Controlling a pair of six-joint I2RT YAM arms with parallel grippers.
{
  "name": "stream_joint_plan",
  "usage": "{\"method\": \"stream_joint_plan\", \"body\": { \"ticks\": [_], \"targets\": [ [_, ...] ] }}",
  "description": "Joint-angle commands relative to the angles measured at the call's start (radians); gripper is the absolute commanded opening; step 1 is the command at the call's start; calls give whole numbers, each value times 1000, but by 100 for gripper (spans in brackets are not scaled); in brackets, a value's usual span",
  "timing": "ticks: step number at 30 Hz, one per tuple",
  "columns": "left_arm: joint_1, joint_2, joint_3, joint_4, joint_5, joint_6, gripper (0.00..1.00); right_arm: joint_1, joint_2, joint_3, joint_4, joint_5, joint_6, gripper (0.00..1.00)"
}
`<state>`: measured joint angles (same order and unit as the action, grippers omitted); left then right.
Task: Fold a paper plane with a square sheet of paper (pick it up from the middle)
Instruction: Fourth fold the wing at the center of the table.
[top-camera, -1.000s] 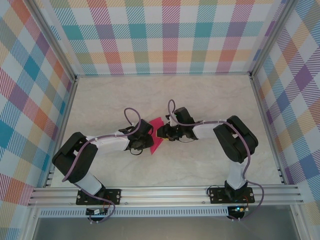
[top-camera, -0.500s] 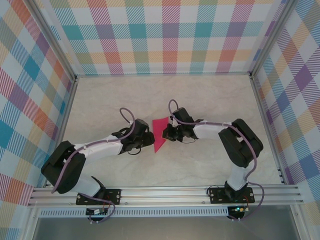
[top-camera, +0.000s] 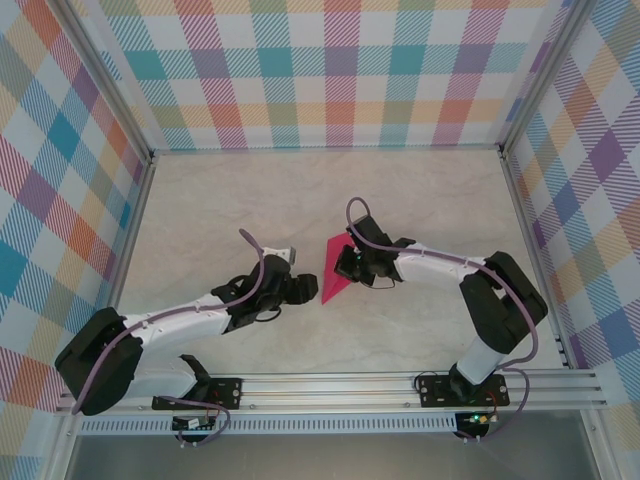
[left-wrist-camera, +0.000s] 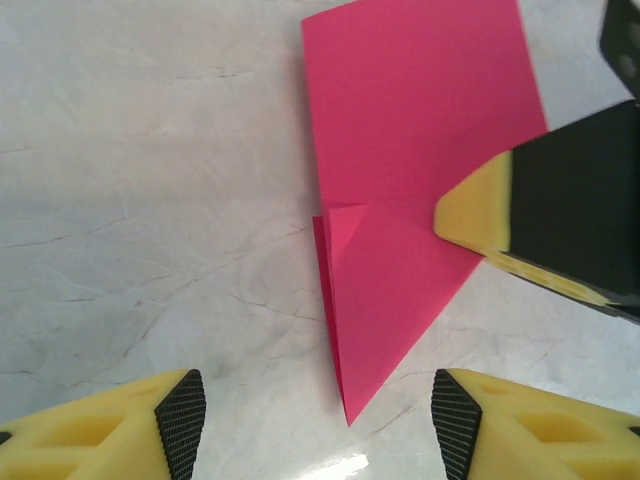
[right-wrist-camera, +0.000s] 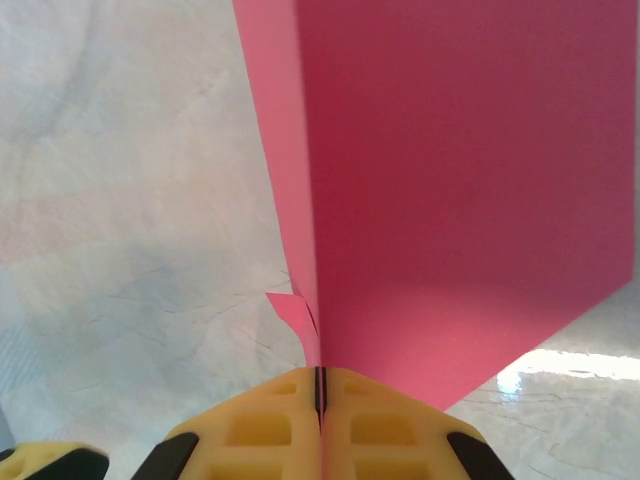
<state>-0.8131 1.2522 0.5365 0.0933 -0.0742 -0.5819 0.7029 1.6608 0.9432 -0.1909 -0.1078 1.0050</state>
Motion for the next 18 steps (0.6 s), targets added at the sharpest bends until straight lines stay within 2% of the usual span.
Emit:
{"method": "stream_joint_plan", "body": {
  "ticks": [1,8,14,18],
  "targets": [
    [-51,1,-37,105,-41,124,64,17,37,32,-45,11,51,0],
    [-155,79,-43,175,-144,301,61,17,72,51,-48,-25,112,0],
    [-193,158,-79,340,-265,405,56,17,79,73,-70,-51,154,0],
    [-200,209,-86,418,-271,493,52,13,75,87,-90,-64,165,1]
  ]
}}
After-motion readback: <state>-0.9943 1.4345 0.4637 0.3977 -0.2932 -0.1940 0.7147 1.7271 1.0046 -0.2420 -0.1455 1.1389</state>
